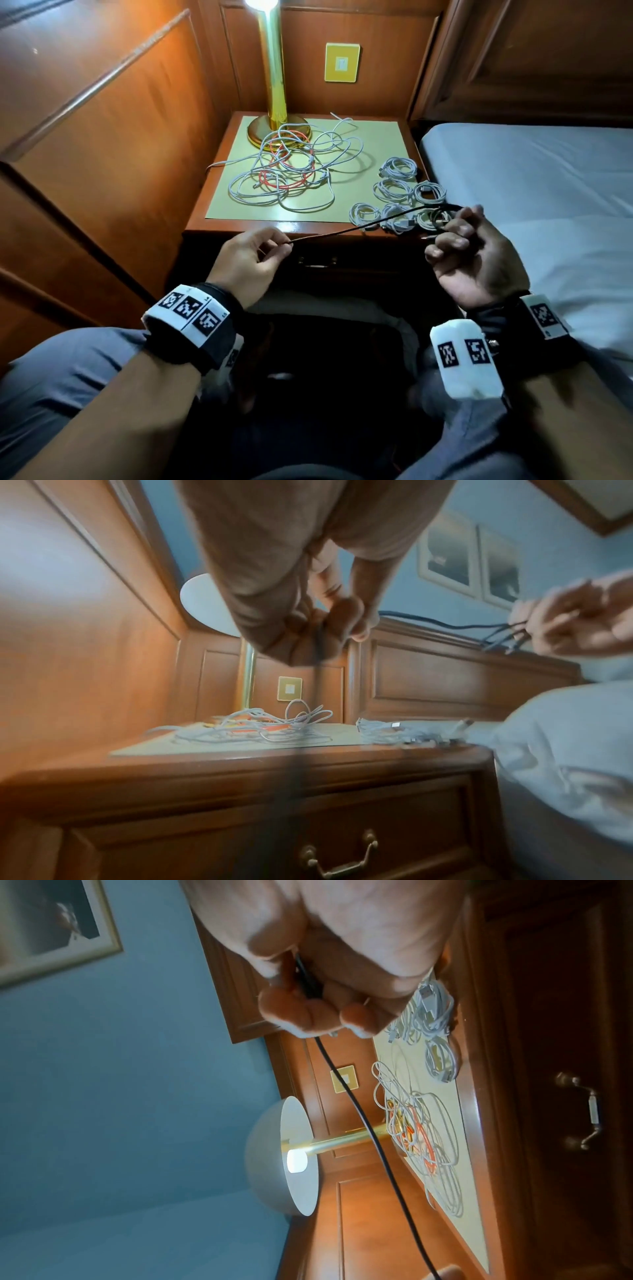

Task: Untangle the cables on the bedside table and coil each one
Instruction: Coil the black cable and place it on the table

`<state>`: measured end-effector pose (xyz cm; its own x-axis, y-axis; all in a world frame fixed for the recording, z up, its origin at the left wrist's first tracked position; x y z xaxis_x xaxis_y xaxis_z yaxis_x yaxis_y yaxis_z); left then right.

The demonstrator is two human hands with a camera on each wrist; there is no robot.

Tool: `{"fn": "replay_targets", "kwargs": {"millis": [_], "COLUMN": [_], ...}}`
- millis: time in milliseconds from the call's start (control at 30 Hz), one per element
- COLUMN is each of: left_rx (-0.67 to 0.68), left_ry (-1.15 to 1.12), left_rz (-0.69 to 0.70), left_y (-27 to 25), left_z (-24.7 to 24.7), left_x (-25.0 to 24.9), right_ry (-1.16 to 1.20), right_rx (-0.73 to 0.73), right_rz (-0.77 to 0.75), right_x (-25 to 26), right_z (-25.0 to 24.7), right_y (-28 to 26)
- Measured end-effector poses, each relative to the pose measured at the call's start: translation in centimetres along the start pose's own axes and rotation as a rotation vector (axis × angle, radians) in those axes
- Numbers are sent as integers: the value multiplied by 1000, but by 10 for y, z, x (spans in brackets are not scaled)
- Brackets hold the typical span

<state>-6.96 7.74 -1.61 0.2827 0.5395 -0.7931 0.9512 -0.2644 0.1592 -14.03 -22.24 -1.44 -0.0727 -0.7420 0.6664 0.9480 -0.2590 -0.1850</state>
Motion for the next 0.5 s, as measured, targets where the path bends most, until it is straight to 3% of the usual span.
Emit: {"fn": "replay_targets", "kwargs": {"millis": [100,200,267,300,367,500], "left_rx": [63,291,301,254,136,3], "left_ry": [132,109,72,55,32,53], "left_rz": [271,508,554,555,525,467], "left_y": [-15,-44,-50,-49,-41,-30], "left_z": [20,57,59,53,36,9], "left_x": [-33,-69,-83,-86,-81,-68], "right_ry": [-201,-932,-1298,-1354,-1252,-1084], "right_rx": [46,204,405,469,487,437], "right_rz": [-42,-245,-186,-83,110,33], "right_x": [-13,-26,-57,-72,-88,-82], "right_z": [12,38,47,45,39,46], "right_y": [-5,-17,-22,-24,-26,-23]}}
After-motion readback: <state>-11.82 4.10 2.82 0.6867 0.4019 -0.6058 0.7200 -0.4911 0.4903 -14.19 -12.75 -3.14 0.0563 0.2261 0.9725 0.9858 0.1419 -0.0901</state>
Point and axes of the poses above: each hand's wrist, its own y-axis towards the middle knuckle, its own z-axis out of the palm, x = y × z, the point moved 9 cm from there along y, towards the middle knuckle, and after that the axes turned 2 degrees about x, right-handed, at the moved point
